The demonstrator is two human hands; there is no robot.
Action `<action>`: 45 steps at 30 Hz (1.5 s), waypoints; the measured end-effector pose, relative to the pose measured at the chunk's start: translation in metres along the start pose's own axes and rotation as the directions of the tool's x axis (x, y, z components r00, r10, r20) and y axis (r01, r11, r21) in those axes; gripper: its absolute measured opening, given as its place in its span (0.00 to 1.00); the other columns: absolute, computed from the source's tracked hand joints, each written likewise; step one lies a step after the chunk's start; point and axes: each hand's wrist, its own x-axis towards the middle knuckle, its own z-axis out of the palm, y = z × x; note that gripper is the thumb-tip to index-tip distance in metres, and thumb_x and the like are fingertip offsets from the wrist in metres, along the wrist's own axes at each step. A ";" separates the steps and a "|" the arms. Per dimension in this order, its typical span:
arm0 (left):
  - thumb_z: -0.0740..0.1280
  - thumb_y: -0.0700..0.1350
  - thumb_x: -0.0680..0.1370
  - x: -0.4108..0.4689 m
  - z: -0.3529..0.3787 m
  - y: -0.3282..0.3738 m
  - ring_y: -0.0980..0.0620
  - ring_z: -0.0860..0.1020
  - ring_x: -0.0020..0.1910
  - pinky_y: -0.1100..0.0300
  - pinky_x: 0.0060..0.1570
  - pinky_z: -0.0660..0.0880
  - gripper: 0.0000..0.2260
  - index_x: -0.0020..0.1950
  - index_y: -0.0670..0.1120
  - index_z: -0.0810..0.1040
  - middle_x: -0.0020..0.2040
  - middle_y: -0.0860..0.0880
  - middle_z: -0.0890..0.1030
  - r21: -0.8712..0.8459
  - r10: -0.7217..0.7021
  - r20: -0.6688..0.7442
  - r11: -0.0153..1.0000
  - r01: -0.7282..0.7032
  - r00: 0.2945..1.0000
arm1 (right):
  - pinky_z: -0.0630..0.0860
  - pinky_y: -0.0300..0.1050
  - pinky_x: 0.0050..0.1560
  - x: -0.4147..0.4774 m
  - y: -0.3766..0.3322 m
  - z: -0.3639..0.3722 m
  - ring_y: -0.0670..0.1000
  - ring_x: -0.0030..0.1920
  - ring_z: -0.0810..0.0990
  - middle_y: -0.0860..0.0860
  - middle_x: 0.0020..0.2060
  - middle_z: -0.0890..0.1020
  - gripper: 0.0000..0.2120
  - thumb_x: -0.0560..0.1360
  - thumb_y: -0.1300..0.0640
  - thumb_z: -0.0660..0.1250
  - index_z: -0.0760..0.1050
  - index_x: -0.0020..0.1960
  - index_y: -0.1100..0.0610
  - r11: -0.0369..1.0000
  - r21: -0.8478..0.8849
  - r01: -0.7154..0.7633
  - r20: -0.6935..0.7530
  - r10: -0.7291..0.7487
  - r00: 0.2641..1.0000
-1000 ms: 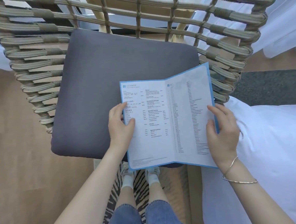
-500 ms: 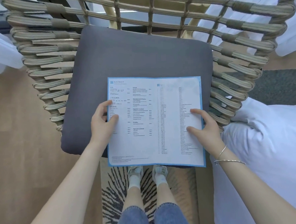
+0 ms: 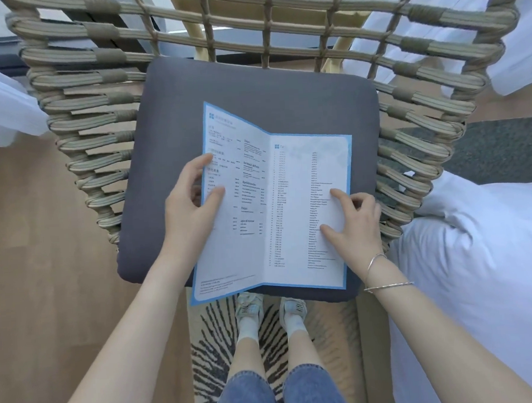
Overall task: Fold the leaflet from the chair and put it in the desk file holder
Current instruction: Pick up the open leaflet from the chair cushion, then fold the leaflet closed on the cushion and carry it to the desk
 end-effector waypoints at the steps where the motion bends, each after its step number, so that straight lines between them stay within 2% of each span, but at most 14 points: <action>1: 0.66 0.43 0.78 -0.004 0.006 0.008 0.61 0.80 0.46 0.68 0.45 0.75 0.21 0.67 0.62 0.72 0.52 0.64 0.81 -0.003 0.028 0.031 1.000 -0.028 0.999 | 0.67 0.53 0.65 0.000 0.002 -0.001 0.61 0.59 0.66 0.59 0.60 0.68 0.32 0.69 0.53 0.73 0.69 0.71 0.51 1.000 0.004 -0.019 0.004 0.019 1.000; 3: 0.63 0.48 0.80 -0.012 0.021 0.021 0.62 0.80 0.46 0.71 0.45 0.74 0.22 0.70 0.68 0.66 0.52 0.67 0.81 -0.009 0.086 0.084 0.996 -0.086 0.993 | 0.68 0.53 0.67 -0.001 0.007 -0.006 0.59 0.62 0.68 0.58 0.62 0.68 0.32 0.72 0.54 0.72 0.67 0.73 0.52 0.993 0.111 -0.034 0.014 0.033 0.999; 5: 0.59 0.50 0.81 -0.020 0.036 0.027 0.59 0.80 0.51 0.67 0.50 0.74 0.22 0.72 0.69 0.62 0.55 0.63 0.81 -0.048 0.134 0.130 0.990 -0.129 0.982 | 0.70 0.53 0.66 -0.005 0.011 -0.017 0.56 0.62 0.71 0.54 0.62 0.69 0.28 0.76 0.55 0.68 0.66 0.75 0.54 0.957 0.288 -0.031 -0.024 0.039 0.999; 8: 0.56 0.51 0.82 -0.032 0.061 0.026 0.54 0.79 0.58 0.55 0.57 0.75 0.20 0.75 0.60 0.64 0.60 0.56 0.80 -0.061 0.137 0.217 0.990 -0.127 0.967 | 0.71 0.48 0.64 -0.016 0.014 -0.037 0.48 0.60 0.74 0.49 0.62 0.73 0.24 0.79 0.51 0.58 0.67 0.74 0.53 0.896 0.445 0.011 -0.139 0.056 0.989; 11: 0.58 0.47 0.82 -0.041 0.085 0.018 0.57 0.75 0.63 0.55 0.63 0.72 0.18 0.72 0.52 0.70 0.65 0.55 0.77 0.097 0.179 0.299 0.971 -0.216 0.937 | 0.66 0.50 0.71 -0.025 0.018 -0.051 0.47 0.69 0.70 0.52 0.70 0.73 0.25 0.80 0.48 0.53 0.67 0.74 0.55 0.874 0.480 0.078 -0.218 0.032 0.975; 13: 0.59 0.45 0.81 -0.043 0.099 0.007 0.52 0.71 0.69 0.54 0.69 0.66 0.18 0.71 0.46 0.72 0.69 0.50 0.74 0.260 0.224 0.372 0.907 -0.333 0.901 | 0.64 0.53 0.73 -0.029 0.020 -0.055 0.50 0.73 0.67 0.53 0.72 0.72 0.25 0.81 0.49 0.51 0.67 0.74 0.58 0.879 0.461 0.122 -0.254 -0.001 0.967; 16: 0.64 0.41 0.80 -0.044 0.117 -0.012 0.40 0.68 0.72 0.46 0.72 0.63 0.19 0.71 0.40 0.72 0.74 0.41 0.70 0.439 0.264 0.463 0.761 -0.477 0.846 | 0.60 0.47 0.76 -0.030 0.020 -0.049 0.50 0.75 0.64 0.56 0.74 0.69 0.24 0.81 0.51 0.52 0.66 0.75 0.60 0.912 0.373 0.170 -0.263 -0.072 0.962; 18: 0.64 0.42 0.80 -0.044 0.127 -0.025 0.37 0.67 0.73 0.40 0.71 0.64 0.20 0.72 0.40 0.72 0.75 0.39 0.69 0.525 0.274 0.489 0.665 -0.531 0.828 | 0.57 0.44 0.76 -0.027 0.019 -0.040 0.52 0.76 0.62 0.57 0.75 0.67 0.24 0.81 0.53 0.54 0.65 0.75 0.61 0.940 0.275 0.201 -0.254 -0.131 0.958; 22: 0.55 0.50 0.81 -0.038 0.138 -0.053 0.39 0.61 0.77 0.39 0.74 0.58 0.25 0.77 0.44 0.65 0.78 0.41 0.63 0.656 0.233 0.511 0.517 -0.550 0.828 | 0.57 0.58 0.76 -0.017 0.019 -0.007 0.58 0.77 0.61 0.58 0.76 0.66 0.25 0.80 0.55 0.56 0.64 0.76 0.60 0.972 0.049 0.230 -0.176 -0.218 0.960; 26: 0.54 0.52 0.82 -0.033 0.142 -0.083 0.41 0.57 0.78 0.43 0.76 0.53 0.26 0.78 0.45 0.61 0.79 0.41 0.59 0.671 0.271 0.501 0.477 -0.567 0.822 | 0.57 0.61 0.75 -0.009 0.026 0.030 0.59 0.77 0.61 0.56 0.76 0.66 0.26 0.80 0.53 0.53 0.63 0.77 0.60 0.957 -0.132 0.259 -0.109 -0.273 0.956; 28: 0.53 0.52 0.82 -0.033 0.144 -0.093 0.42 0.57 0.78 0.44 0.76 0.52 0.26 0.79 0.45 0.60 0.79 0.41 0.59 0.670 0.299 0.502 0.459 -0.584 0.811 | 0.57 0.61 0.75 -0.007 0.031 0.040 0.59 0.77 0.60 0.56 0.76 0.66 0.26 0.80 0.53 0.54 0.62 0.77 0.59 0.950 -0.169 0.261 -0.104 -0.281 0.954; 34: 0.53 0.52 0.82 -0.030 0.137 -0.079 0.41 0.57 0.78 0.42 0.76 0.54 0.26 0.78 0.44 0.60 0.79 0.41 0.59 0.669 0.299 0.518 0.443 -0.597 0.802 | 0.56 0.61 0.75 -0.004 0.026 0.031 0.59 0.77 0.61 0.56 0.76 0.66 0.26 0.79 0.53 0.55 0.62 0.77 0.58 0.952 -0.178 0.250 -0.132 -0.275 0.952; 40: 0.53 0.51 0.82 0.008 0.122 -0.040 0.43 0.55 0.79 0.43 0.76 0.51 0.27 0.79 0.43 0.57 0.80 0.43 0.58 0.697 0.347 0.427 0.463 -0.548 0.835 | 0.52 0.57 0.76 0.030 -0.005 -0.006 0.58 0.78 0.58 0.55 0.77 0.64 0.27 0.80 0.53 0.53 0.60 0.78 0.58 0.961 -0.139 0.241 -0.186 -0.264 0.946; 45: 0.51 0.49 0.83 0.063 0.135 -0.022 0.42 0.57 0.79 0.43 0.76 0.52 0.26 0.79 0.40 0.58 0.79 0.42 0.60 0.700 0.358 0.442 0.435 -0.566 0.822 | 0.53 0.59 0.77 0.076 -0.037 -0.003 0.58 0.78 0.58 0.56 0.77 0.64 0.26 0.81 0.55 0.55 0.60 0.78 0.59 0.942 -0.187 0.280 -0.124 -0.306 0.944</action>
